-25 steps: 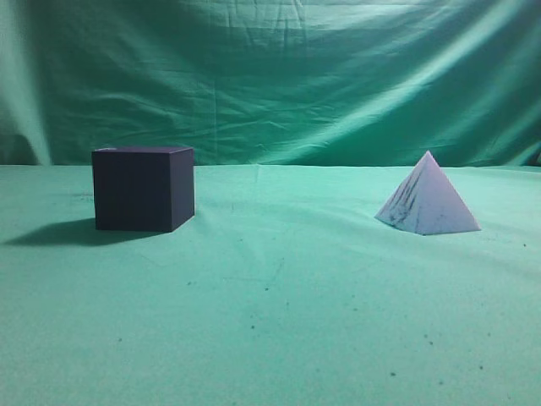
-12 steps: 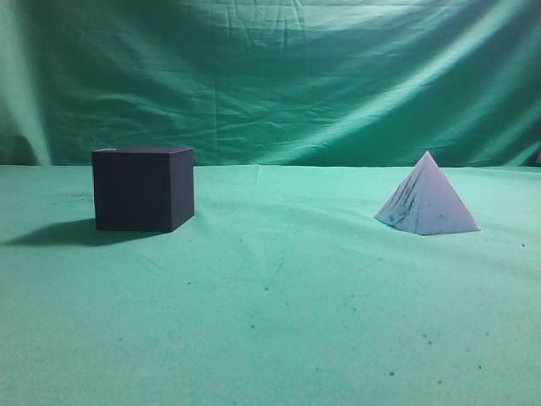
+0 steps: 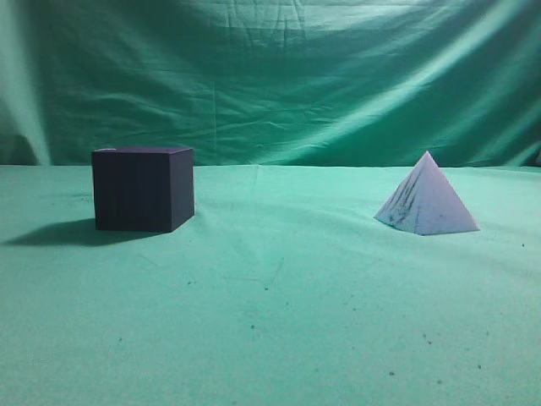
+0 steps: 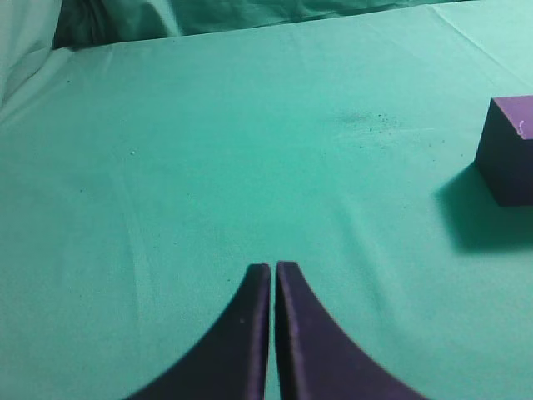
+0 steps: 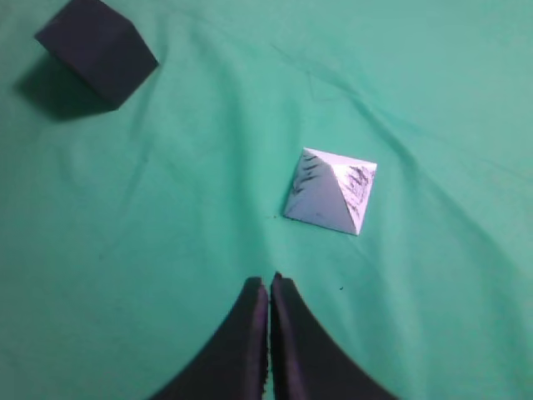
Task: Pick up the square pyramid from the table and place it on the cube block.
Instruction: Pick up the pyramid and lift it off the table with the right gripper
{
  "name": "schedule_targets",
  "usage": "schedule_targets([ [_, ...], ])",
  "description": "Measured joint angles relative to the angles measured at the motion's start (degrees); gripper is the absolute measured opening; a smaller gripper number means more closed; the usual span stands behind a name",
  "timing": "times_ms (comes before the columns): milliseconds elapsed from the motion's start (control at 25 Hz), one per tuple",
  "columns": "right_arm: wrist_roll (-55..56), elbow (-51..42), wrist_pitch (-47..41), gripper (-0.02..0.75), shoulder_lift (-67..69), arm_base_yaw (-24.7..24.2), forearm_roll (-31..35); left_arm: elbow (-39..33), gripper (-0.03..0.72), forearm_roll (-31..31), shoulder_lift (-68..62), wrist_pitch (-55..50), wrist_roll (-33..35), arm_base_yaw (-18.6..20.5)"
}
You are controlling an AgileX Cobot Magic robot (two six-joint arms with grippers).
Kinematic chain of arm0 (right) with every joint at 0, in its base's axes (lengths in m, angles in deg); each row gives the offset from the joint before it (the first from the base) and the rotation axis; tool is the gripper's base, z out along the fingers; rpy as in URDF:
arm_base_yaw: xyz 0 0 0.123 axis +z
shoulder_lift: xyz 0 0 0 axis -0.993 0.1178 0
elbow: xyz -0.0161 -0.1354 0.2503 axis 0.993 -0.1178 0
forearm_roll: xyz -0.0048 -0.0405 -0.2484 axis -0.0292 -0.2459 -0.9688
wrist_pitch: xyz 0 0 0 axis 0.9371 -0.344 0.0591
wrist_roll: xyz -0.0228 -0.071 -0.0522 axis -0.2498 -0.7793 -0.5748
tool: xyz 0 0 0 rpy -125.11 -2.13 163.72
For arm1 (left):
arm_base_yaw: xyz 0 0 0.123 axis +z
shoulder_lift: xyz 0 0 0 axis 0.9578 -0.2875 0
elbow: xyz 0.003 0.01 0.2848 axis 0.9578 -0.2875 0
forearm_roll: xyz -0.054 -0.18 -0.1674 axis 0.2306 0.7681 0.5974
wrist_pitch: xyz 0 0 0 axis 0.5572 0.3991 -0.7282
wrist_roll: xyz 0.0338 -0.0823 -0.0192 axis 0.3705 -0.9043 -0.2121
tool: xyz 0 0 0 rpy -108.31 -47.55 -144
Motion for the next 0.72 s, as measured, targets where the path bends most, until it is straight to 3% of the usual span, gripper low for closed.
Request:
schedule_targets([
  [120,11.18,3.91,0.10,0.000,5.64,5.60,-11.03,0.00,0.000,0.00,0.00,0.00,0.00,0.00],
  [280,15.29,6.58,1.30,0.000,12.62,8.34,-15.15,0.00,0.000,0.00,0.00,0.00,0.00,0.00],
  [400,15.61,7.02,3.76,0.175,17.25,8.53,-15.48,0.00,0.000,0.00,0.00,0.00,0.00,0.00],
  [600,15.72,7.02,8.57,0.587,24.72,8.78,-15.61,0.00,0.000,0.00,0.00,0.00,0.00,0.00],
  [680,15.72,7.07,10.39,0.652,27.15,8.78,-15.61,0.00,0.000,0.00,0.00,0.00,0.00,0.00],
  [720,15.72,7.07,11.31,0.645,28.43,8.78,-15.61,0.00,0.000,0.00,0.00,0.00,0.00,0.00],
])
